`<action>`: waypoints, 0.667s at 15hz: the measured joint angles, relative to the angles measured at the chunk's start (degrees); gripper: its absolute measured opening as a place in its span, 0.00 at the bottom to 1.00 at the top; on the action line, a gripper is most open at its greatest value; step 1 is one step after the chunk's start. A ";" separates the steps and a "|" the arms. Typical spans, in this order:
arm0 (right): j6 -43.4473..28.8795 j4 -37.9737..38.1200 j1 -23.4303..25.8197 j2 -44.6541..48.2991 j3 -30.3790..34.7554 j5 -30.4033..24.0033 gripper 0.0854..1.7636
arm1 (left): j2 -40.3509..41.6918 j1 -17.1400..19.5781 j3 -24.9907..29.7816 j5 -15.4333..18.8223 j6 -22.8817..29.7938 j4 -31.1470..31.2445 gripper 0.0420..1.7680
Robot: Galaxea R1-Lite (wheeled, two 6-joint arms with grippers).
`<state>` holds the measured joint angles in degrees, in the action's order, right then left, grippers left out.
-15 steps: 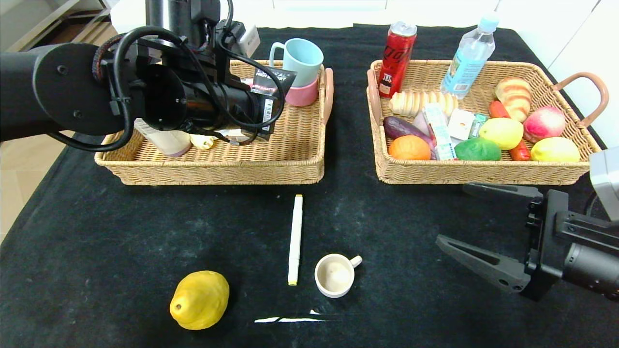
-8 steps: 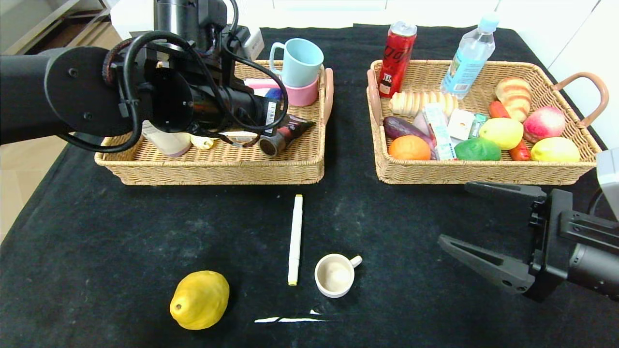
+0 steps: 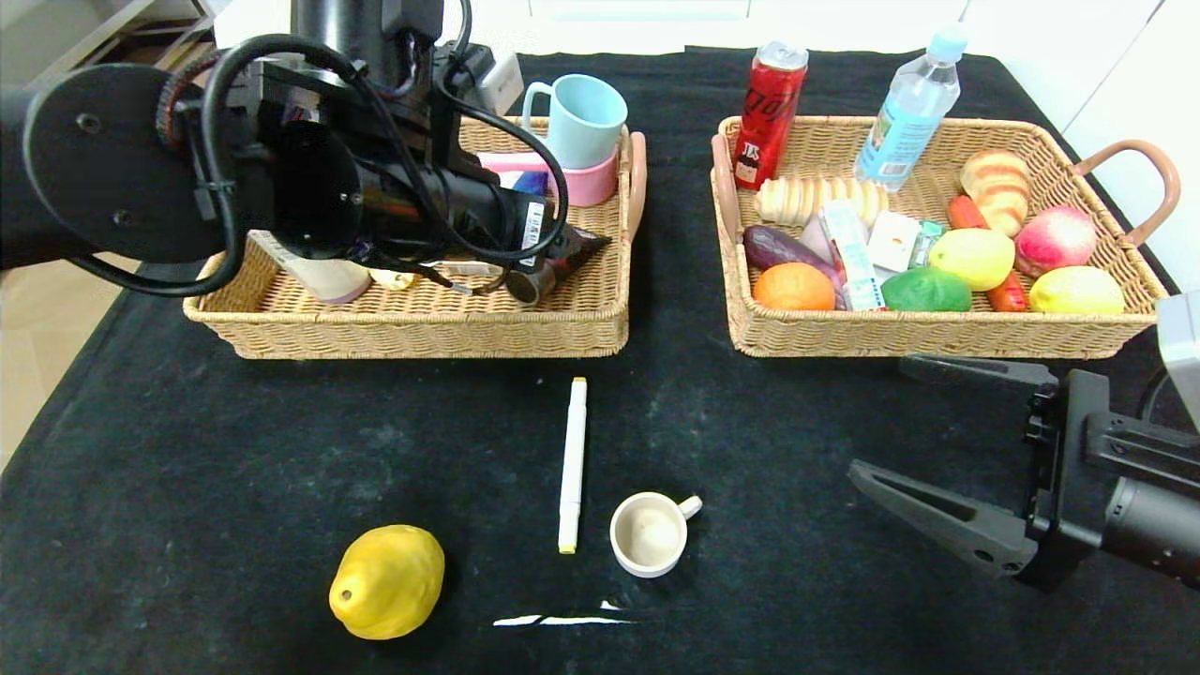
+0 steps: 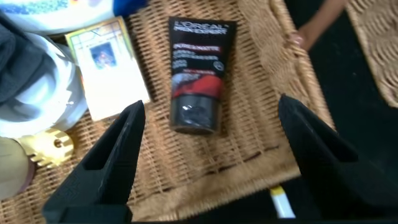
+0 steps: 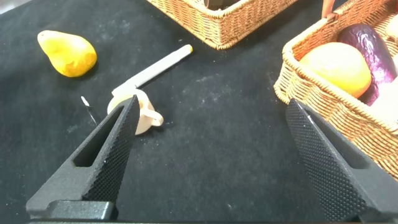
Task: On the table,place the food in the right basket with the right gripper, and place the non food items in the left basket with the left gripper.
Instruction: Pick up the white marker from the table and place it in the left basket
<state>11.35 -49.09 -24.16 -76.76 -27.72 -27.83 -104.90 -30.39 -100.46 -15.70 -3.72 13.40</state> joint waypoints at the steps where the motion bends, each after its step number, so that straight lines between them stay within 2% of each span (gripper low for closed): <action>1: -0.02 0.01 -0.11 0.06 0.07 0.00 0.97 | 0.93 -0.91 0.41 0.02 0.26 0.95 0.89; 4: 0.00 0.01 -0.23 0.33 0.27 -0.02 0.97 | 3.89 -4.39 3.52 -0.45 4.16 4.23 0.92; 7: -0.05 0.01 -0.30 0.50 0.28 0.00 0.97 | 5.62 -6.62 4.73 -0.96 12.84 12.25 0.93; 10: -0.02 0.04 -0.34 0.74 0.38 -0.04 0.97 | 6.01 -7.69 4.88 -0.78 17.32 18.91 0.95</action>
<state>11.33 -49.05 -24.50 -76.02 -27.34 -27.87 -98.89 -38.08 -95.59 -16.48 13.60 32.31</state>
